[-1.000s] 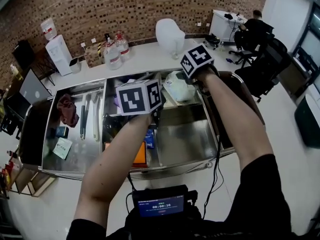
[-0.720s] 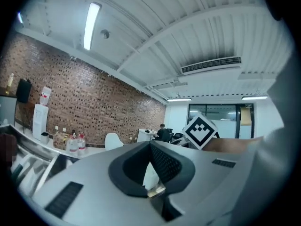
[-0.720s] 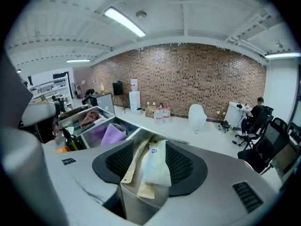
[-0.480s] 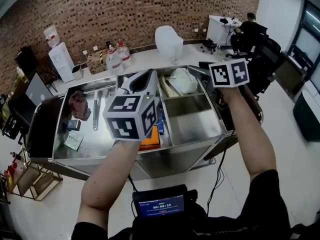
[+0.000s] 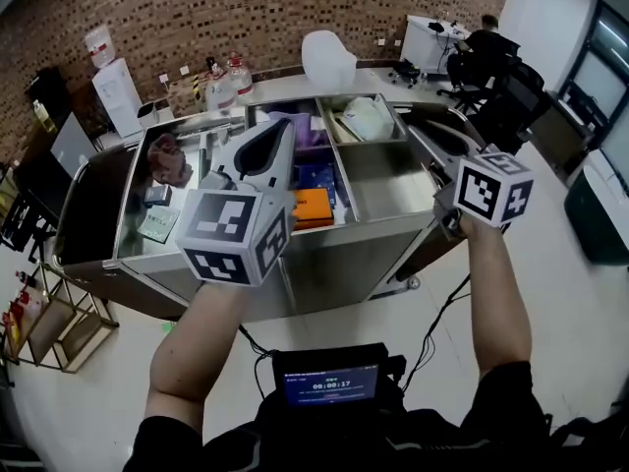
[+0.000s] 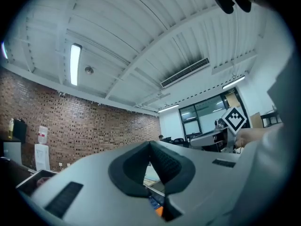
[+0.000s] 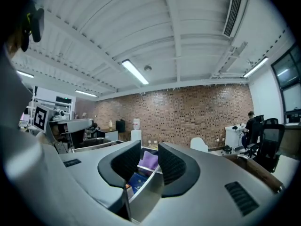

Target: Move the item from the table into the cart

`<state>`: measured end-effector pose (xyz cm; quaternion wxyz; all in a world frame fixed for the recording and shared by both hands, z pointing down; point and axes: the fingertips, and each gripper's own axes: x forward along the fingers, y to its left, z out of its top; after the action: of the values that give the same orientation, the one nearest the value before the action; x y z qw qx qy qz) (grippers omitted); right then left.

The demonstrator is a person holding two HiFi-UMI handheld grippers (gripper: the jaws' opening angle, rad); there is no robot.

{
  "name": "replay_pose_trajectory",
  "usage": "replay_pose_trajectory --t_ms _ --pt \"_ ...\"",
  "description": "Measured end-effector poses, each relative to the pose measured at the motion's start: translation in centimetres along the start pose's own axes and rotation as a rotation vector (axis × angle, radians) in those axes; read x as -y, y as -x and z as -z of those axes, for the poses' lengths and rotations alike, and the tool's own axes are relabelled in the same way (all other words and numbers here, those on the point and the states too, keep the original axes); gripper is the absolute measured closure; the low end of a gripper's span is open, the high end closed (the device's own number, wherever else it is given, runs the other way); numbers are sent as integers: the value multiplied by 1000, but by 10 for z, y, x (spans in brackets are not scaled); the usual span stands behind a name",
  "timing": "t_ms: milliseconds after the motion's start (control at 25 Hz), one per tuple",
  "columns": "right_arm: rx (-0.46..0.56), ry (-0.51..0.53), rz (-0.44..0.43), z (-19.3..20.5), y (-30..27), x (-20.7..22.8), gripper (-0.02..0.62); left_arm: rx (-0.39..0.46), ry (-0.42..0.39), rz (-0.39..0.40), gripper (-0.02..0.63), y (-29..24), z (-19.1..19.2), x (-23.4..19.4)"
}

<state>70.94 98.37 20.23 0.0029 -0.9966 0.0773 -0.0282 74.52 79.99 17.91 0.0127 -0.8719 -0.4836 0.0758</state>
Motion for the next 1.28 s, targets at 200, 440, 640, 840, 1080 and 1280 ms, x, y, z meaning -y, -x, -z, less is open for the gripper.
replay_pose_trajectory --t_ms 200,440,640,840,1080,1280 --pt "94 30 -9 15 57 -20 514 -29 -17 -70 606 36 33 18" --pt "100 9 -1 40 95 -15 575 -47 5 -95 606 52 58 43" --pt "111 -24 8 58 117 -29 592 -14 -11 -92 606 80 61 63" --pt "120 -22 -1 73 135 -29 592 -19 -14 -108 606 88 75 79" --pt "121 -51 -18 104 149 -28 592 -77 -15 -140 606 99 110 89" --pt "116 -80 -22 128 141 -33 592 -100 -38 -154 606 99 133 83"
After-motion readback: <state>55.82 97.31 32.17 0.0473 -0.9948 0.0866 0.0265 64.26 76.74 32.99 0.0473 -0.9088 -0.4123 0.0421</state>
